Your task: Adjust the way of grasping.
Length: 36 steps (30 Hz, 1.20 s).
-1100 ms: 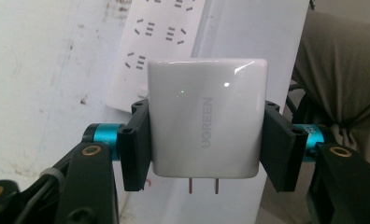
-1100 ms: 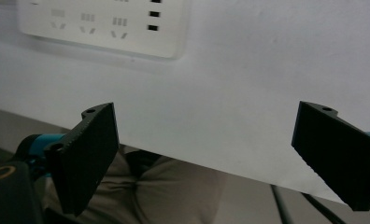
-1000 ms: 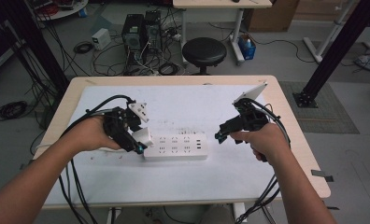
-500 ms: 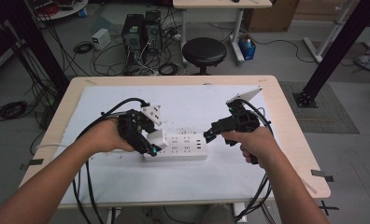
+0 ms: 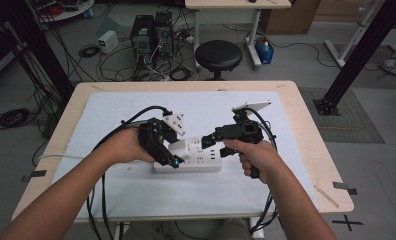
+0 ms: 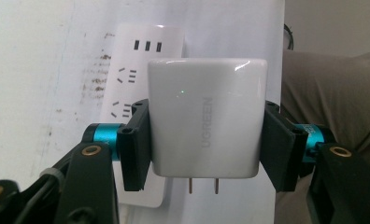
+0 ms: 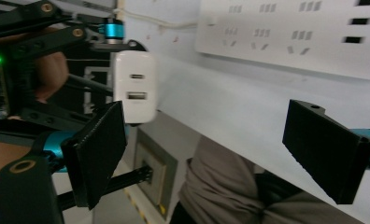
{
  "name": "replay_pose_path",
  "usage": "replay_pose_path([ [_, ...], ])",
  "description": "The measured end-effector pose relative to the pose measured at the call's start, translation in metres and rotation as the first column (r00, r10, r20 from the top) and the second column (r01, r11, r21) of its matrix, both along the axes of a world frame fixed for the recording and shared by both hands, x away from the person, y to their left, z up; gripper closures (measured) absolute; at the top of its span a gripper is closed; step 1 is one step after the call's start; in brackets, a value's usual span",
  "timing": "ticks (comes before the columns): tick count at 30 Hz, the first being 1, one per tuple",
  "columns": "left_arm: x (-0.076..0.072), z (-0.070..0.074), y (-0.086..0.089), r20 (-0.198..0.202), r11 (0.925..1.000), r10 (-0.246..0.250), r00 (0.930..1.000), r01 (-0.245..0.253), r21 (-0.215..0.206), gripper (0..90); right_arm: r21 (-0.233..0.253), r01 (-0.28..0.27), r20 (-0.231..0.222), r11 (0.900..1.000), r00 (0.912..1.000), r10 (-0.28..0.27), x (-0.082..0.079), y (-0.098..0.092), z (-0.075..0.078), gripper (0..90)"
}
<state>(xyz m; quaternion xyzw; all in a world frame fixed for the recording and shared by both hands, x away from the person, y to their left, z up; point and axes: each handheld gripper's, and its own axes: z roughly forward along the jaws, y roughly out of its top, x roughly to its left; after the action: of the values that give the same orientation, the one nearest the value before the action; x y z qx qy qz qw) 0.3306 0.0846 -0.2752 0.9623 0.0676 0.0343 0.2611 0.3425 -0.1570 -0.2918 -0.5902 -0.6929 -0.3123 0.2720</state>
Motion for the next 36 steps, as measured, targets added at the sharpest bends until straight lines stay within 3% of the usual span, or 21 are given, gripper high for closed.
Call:
replay_pose_path([
  [12, 0.001, -0.004, -0.014, 0.008, 0.9996, -0.026, 0.9996, 0.026, -0.009, 42.5, 0.116, -0.016, -0.042, 0.993, 0.9989, 0.021, 0.001, 0.018, -0.014, 18.2],
  [20, 0.000, -0.006, -0.019, 0.022, 0.9989, -0.045, 0.9987, 0.046, -0.010, 42.5, 0.135, -0.026, -0.045, 0.991, 0.9984, 0.033, 0.003, 0.026, -0.020, 35.9],
  [24, 0.000, -0.005, -0.020, 0.034, 0.9986, -0.049, 0.9982, 0.049, -0.017, 42.5, 0.159, -0.015, -0.057, 0.987, 0.9981, 0.024, 0.005, 0.025, -0.022, 39.7],
  [36, 0.001, -0.008, -0.022, 0.040, 0.9987, -0.047, 0.9981, 0.048, -0.015, 42.5, 0.164, -0.021, -0.054, 0.986, 0.9981, 0.031, 0.006, 0.030, -0.025, 54.5],
])
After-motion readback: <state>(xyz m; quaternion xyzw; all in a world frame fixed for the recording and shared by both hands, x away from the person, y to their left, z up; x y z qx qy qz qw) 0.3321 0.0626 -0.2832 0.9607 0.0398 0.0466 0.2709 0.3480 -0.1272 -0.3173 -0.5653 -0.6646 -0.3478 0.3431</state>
